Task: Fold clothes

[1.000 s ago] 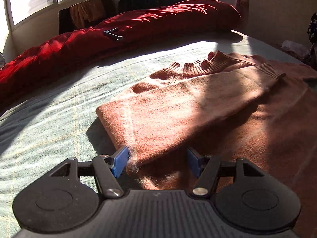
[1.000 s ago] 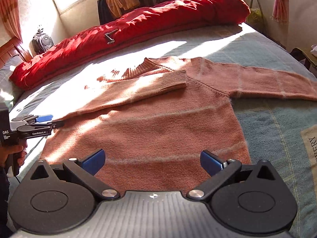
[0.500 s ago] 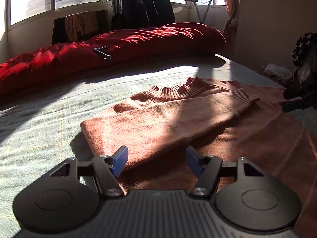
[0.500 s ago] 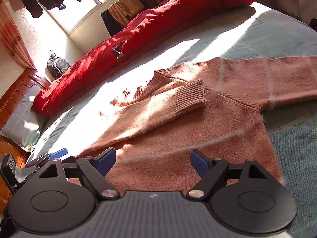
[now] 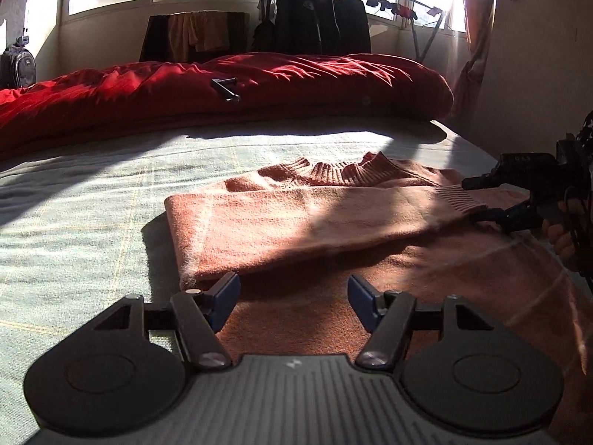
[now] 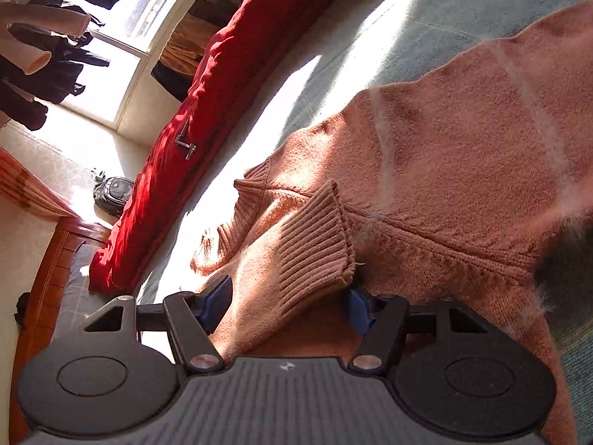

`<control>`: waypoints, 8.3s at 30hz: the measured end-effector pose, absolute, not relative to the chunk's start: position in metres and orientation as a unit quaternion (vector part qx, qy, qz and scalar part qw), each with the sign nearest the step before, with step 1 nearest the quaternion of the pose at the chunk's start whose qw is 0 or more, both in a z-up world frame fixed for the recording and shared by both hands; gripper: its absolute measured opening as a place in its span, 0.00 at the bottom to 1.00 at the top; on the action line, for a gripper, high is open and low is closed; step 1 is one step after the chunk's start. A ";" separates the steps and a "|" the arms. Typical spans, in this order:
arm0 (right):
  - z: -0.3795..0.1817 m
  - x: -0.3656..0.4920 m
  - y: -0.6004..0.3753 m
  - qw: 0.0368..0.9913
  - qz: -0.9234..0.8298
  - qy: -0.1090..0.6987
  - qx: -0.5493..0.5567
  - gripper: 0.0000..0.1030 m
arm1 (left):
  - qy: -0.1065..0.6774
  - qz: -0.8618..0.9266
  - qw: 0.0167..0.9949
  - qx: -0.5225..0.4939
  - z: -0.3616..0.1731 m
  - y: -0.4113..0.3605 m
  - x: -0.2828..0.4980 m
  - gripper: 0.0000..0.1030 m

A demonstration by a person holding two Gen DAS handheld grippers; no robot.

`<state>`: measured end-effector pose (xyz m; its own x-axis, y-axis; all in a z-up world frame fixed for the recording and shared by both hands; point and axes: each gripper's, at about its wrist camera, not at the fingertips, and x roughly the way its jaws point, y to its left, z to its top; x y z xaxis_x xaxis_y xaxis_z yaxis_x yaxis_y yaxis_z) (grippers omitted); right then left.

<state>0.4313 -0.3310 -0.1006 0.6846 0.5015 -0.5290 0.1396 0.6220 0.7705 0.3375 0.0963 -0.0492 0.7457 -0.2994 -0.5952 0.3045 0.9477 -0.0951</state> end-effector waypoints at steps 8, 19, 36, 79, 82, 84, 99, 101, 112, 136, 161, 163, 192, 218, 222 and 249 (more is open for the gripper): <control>-0.091 0.453 -0.330 0.852 0.092 0.369 0.360 0.11 | 0.316 -0.157 0.936 0.011 -0.045 0.090 0.340 0.67; -0.039 0.457 -0.323 0.908 0.102 0.303 0.270 0.09 | 0.313 -0.149 0.938 0.002 -0.048 0.098 0.338 0.67; -0.089 0.470 -0.326 0.868 0.090 0.380 0.305 0.36 | 0.317 -0.154 0.936 0.012 -0.053 0.094 0.340 0.68; -0.052 0.405 -0.264 0.896 0.053 0.406 0.169 0.68 | 0.330 -0.194 0.924 0.006 -0.068 0.103 0.416 0.69; -0.053 0.393 -0.257 0.898 0.049 0.415 0.142 0.68 | 0.368 -0.188 0.911 -0.009 -0.092 0.103 0.425 0.69; -0.055 0.385 -0.253 0.898 0.046 0.420 0.124 0.69 | 0.360 -0.184 0.915 0.010 -0.085 0.100 0.414 0.69; -0.077 0.368 -0.206 0.900 0.070 0.431 0.001 1.00 | 0.386 -0.192 0.900 0.058 -0.086 0.081 0.318 0.76; -0.080 0.364 -0.201 0.902 0.071 0.426 -0.017 1.00 | 0.393 -0.184 0.899 0.053 -0.084 0.084 0.309 0.76; -0.078 0.311 -0.207 0.895 0.072 0.435 -0.063 1.00 | 0.392 -0.195 0.896 0.072 -0.085 0.087 0.255 0.81; -0.075 0.272 -0.119 0.871 0.116 0.465 -0.107 1.00 | 0.358 -0.280 0.888 0.070 -0.088 0.121 0.228 0.83; -0.054 0.166 -0.208 0.855 0.035 0.516 -0.046 1.00 | 0.353 -0.442 0.810 0.153 -0.090 0.051 0.234 0.86; -0.050 0.172 -0.214 0.861 0.027 0.506 -0.047 1.00 | 0.356 -0.436 0.812 0.152 -0.091 0.049 0.235 0.86; -0.035 0.313 -0.463 0.908 0.052 0.350 0.225 1.00 | 0.403 -0.194 0.890 0.092 -0.059 -0.045 0.241 0.90; -0.075 0.371 -0.540 0.899 -0.020 0.337 0.278 1.00 | 0.443 -0.194 0.859 0.167 -0.065 -0.085 0.270 0.90; -0.068 0.349 -0.560 0.899 -0.044 0.306 0.311 1.00 | 0.446 -0.194 0.859 0.161 -0.066 -0.082 0.272 0.90; -0.139 0.306 -0.684 0.784 -0.116 0.140 0.593 1.00 | 0.453 -0.198 0.861 0.120 -0.071 -0.079 0.293 0.90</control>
